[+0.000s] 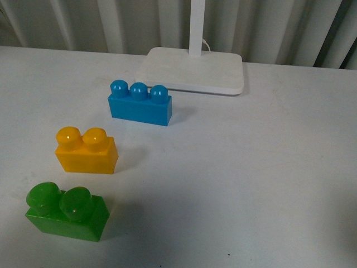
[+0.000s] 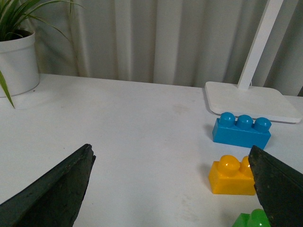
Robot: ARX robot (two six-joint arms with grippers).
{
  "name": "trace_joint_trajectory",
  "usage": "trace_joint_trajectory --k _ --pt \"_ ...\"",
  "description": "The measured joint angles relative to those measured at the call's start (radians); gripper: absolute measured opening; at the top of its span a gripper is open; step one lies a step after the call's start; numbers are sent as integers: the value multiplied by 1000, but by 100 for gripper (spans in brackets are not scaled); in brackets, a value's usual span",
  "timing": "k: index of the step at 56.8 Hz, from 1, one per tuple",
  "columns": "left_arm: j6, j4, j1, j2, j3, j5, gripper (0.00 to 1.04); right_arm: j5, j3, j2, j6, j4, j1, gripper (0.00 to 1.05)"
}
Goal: Insert yellow block into base center
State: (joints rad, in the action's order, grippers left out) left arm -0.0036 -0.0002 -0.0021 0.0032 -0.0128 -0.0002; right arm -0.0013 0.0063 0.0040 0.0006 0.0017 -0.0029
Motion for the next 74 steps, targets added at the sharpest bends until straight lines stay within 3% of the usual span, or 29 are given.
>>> trace_joint_trajectory --k 21,24,37,60,74 --pt "0 0 0 0 0 0 98 1 0 2 -2 -3 0 96" --pt "0 0 0 0 0 0 98 -2 40 62 -13 -108 -3 96" --pt "0 0 0 0 0 0 98 -176 301 478 -32 -140 -158 96" --pt "0 0 0 0 0 0 98 -156 644 1254 -279 -126 -317 96" --pt "0 0 0 0 0 0 98 -147 759 1420 -349 -168 -390 96"
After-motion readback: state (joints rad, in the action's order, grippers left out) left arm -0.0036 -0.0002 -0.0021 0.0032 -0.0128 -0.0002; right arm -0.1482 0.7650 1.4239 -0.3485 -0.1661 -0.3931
